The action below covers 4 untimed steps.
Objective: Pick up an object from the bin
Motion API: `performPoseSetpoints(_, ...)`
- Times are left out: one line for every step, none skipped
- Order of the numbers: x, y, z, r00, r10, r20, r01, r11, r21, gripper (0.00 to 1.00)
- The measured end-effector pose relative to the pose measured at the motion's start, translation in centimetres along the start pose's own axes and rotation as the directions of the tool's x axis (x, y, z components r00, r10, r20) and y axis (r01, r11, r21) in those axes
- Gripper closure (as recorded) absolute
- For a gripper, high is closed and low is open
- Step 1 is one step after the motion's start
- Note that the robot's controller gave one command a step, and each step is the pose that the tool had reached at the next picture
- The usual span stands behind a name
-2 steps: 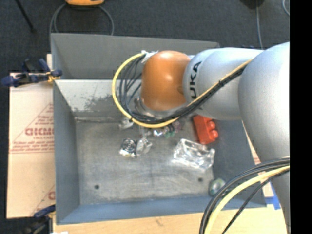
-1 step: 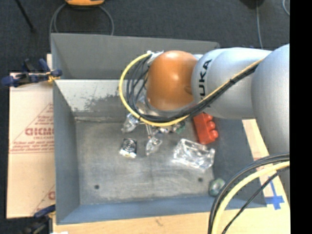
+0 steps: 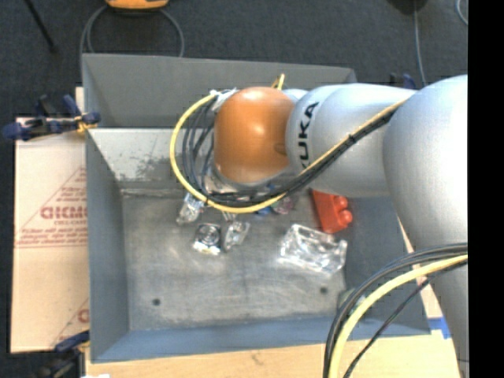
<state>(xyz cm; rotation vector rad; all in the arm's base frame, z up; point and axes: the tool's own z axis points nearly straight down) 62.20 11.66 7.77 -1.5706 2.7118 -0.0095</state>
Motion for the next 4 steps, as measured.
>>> performPoseSetpoints(-1.3, 0.8, 0.0, 0.967, -0.255, -0.001, 0.255, 0.967, 0.000, 0.00)
performPoseSetpoints(-1.3, 0.5, -0.3, 0.968, -0.252, -0.002, 0.252, 0.968, 0.003, 1.00)
performPoseSetpoints(-1.5, 0.1, -7.7, 0.969, -0.247, 0.004, 0.247, 0.969, 0.001, 1.00)
performPoseSetpoints(-1.5, -0.1, -11.7, 0.970, -0.241, 0.002, 0.241, 0.970, -0.003, 1.00)
